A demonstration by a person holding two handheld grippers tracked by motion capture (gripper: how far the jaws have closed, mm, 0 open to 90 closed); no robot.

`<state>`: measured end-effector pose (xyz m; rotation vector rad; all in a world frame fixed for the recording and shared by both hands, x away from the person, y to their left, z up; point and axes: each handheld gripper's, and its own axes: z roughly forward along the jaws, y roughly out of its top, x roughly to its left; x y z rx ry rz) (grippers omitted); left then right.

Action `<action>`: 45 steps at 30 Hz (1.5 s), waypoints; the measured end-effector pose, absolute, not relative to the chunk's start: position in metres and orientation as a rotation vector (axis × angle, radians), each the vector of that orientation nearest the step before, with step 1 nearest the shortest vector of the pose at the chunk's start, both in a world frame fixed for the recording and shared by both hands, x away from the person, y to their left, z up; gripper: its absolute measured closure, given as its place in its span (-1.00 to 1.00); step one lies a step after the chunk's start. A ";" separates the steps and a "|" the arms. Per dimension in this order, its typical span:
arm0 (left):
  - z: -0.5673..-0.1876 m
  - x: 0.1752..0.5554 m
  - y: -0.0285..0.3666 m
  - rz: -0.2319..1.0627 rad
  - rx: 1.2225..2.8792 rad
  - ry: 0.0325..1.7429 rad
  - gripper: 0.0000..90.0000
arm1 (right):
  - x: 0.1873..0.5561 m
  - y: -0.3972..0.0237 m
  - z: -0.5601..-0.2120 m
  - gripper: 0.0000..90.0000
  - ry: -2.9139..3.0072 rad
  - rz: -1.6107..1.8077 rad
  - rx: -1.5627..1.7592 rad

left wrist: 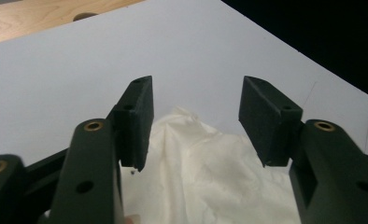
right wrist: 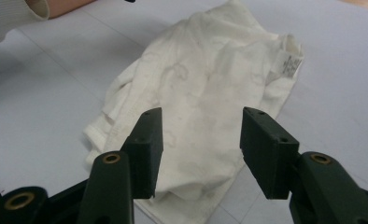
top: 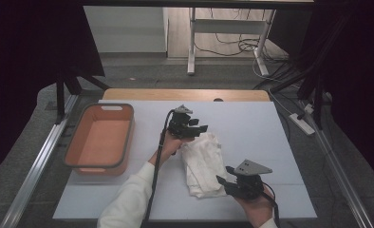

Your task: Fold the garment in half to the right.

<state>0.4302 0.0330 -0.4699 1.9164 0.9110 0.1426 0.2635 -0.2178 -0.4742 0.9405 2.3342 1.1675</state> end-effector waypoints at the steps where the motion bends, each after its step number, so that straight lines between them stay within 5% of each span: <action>1: -0.469 0.429 0.034 0.143 1.916 0.913 -0.03 | 0.263 -0.218 -0.473 0.08 2.335 1.174 0.928; 21: -0.465 0.396 0.066 0.225 1.958 0.934 -0.09 | 0.263 -0.176 -0.493 0.05 2.616 1.115 0.708; 24: -0.466 0.394 0.065 0.230 1.969 0.931 -0.10 | 0.265 -0.173 -0.499 0.14 2.641 1.067 0.706; 30: -0.466 0.393 0.066 0.236 1.970 0.939 -0.10 | 0.269 -0.172 -0.505 0.76 2.671 1.013 0.702; 33: -0.466 0.393 0.067 0.243 1.962 0.946 -0.10 | 0.268 -0.174 -0.501 0.89 2.659 1.034 0.688; 45: -0.466 0.393 0.067 0.250 1.958 0.947 -0.09 | 0.254 -0.159 -0.488 0.93 2.665 1.131 0.593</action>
